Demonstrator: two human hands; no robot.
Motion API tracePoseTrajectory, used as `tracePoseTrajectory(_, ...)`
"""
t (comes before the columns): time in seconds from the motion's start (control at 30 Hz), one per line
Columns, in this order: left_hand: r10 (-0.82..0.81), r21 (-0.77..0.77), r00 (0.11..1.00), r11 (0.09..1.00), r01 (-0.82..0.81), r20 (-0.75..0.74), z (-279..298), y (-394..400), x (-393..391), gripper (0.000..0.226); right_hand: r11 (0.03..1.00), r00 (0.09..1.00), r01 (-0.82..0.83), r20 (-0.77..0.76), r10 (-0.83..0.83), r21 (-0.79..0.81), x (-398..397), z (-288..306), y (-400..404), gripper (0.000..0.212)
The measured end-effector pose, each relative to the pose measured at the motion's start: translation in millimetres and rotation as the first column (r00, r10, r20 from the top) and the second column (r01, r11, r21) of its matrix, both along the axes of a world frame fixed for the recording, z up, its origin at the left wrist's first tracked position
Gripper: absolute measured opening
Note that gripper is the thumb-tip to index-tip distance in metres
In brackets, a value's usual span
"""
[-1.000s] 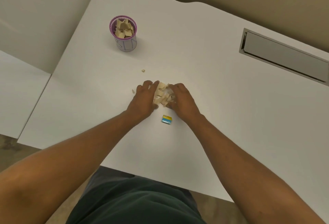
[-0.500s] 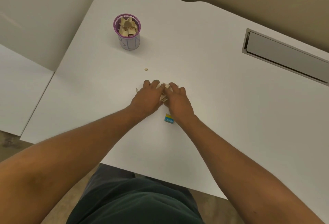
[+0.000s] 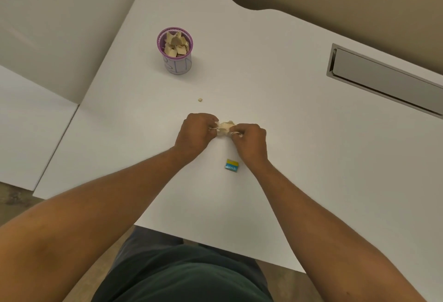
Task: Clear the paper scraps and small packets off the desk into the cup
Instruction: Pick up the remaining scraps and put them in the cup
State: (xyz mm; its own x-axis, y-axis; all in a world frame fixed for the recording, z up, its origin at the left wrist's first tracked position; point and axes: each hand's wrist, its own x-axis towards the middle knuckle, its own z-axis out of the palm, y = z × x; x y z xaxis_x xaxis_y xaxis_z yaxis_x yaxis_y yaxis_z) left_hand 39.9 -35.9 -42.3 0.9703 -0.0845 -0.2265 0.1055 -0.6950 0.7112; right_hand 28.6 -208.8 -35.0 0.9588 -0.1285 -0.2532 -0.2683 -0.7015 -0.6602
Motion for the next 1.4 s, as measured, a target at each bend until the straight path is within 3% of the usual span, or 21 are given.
tracePoseTrajectory(0.1,0.157,-0.078,0.988,0.984,-0.157,-0.004,21.9,13.5,16.2,0.022,0.984,0.986,0.141,-0.104,-0.130,0.110,2.5,4.5,0.6,0.021)
tracePoseTrajectory(0.23,0.333,-0.179,0.939,0.932,-0.314,0.089,70.2,39.7,57.8,0.023,0.979,0.979,0.153,-0.157,-0.131,0.135,1.6,2.0,2.7,0.020)
tracePoseTrajectory(0.33,0.379,-0.129,0.908,0.924,-0.360,0.178,101.3,62.0,103.9,0.019,0.981,0.979,0.141,-0.164,-0.119,0.133,-0.1,-1.9,4.8,0.019)
tracePoseTrajectory(0.4,0.340,-0.035,0.921,0.940,-0.339,0.191,111.1,73.4,134.0,0.019,0.988,0.983,0.111,-0.156,-0.093,0.110,-0.8,-3.0,6.4,0.019)
tracePoseTrajectory(0.53,0.125,0.297,0.982,0.941,-0.162,0.142,99.7,82.9,177.3,0.021,0.992,0.990,0.081,-0.124,-0.068,0.098,-3.7,-1.4,7.5,0.021)
tracePoseTrajectory(0.63,-0.051,0.493,0.996,0.870,0.006,0.078,84.0,78.7,192.5,0.025,0.994,0.991,0.066,-0.119,-0.055,0.092,-5.7,-0.8,7.1,0.021)
tracePoseTrajectory(0.77,-0.165,0.617,0.986,0.778,0.120,0.017,65.9,75.6,201.2,0.022,0.993,0.991,0.065,-0.121,-0.053,0.099,-6.7,1.7,6.8,0.022)
tracePoseTrajectory(0.97,-0.244,0.659,0.968,0.718,0.225,-0.064,61.1,77.2,210.0,0.026,0.993,0.990,0.053,-0.133,-0.039,0.103,-8.3,2.2,7.7,0.024)
tracePoseTrajectory(1.27,-0.253,0.601,0.958,0.749,0.280,-0.131,109.2,80.3,216.8,0.037,0.991,0.986,0.068,-0.160,-0.050,0.114,-5.6,4.9,6.0,0.022)
tracePoseTrajectory(1.4,-0.250,0.562,0.967,0.793,0.233,-0.049,128.5,82.7,211.4,0.039,0.990,0.985,0.071,-0.165,-0.049,0.125,-4.0,7.2,6.0,0.020)
